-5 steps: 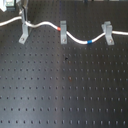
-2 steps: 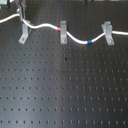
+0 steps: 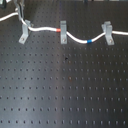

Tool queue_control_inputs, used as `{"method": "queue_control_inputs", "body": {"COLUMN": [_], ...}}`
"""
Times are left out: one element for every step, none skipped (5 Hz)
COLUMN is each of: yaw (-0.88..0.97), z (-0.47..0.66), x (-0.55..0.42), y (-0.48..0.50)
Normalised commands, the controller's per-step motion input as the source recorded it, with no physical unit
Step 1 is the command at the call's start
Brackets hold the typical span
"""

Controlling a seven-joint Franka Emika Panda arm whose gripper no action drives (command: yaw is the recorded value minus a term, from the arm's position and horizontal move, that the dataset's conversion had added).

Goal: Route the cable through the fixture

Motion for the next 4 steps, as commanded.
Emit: {"method": "queue_control_inputs", "body": {"yaw": [0.08,0.00,0.00,0.00], "z": [0.36,0.00,0.01,0.41], "x": [-0.157,-0.020,-0.001,-0.010], "y": [0.082,0.026,-0.001,0.028]}}
